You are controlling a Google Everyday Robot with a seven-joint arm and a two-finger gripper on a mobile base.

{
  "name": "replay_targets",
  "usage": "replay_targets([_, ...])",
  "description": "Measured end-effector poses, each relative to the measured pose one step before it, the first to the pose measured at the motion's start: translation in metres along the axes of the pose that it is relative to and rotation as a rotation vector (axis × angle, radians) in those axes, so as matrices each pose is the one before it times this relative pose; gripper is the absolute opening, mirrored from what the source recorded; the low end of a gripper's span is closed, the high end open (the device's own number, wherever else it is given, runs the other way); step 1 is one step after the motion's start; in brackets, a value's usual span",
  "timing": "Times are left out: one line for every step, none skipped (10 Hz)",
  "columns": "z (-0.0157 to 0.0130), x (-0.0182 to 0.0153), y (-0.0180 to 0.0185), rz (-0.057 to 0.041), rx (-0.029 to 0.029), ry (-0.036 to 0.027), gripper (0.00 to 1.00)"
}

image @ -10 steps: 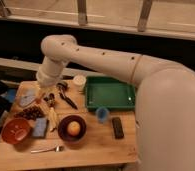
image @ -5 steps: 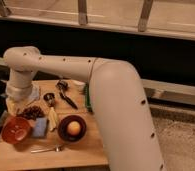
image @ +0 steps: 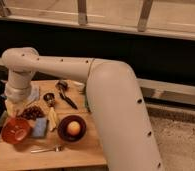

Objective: Place pepper in red bowl

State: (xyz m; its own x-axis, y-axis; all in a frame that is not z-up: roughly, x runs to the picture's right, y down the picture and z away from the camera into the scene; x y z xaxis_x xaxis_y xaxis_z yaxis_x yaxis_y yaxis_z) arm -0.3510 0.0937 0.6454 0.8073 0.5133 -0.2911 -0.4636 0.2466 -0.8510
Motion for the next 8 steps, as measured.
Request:
replay_targets([0.00728,0.00174,-0.00290,0.01219,-0.01277,0.00896,0.00])
replay_targets([0.01182,0.00222,-0.00589,0.01742,-0.01700,0.00782,0.00])
replay_targets([0.01060,0.00184,-0.00584,0.01288,-0.01345,0.00497,0.00])
replay_targets([0.01657,0.00215,-0.00865,0.01818,-0.02337,0.00703,0.02])
replay_targets([0.01472,0.00139,-0.00791,0.01434,-0.02315,0.00614,0.09])
replay_targets([0.01107,-0.00052,-0.00533,0.00717,-0.02263,0.00256,0.19])
replay_targets([0.00559,-0.00165,-0.00239,0.00297,-0.01157,0.00039,0.27])
replay_targets([0.00812,-0.00263,-0.00172,0.00152,-0.01417,0.00616,0.39])
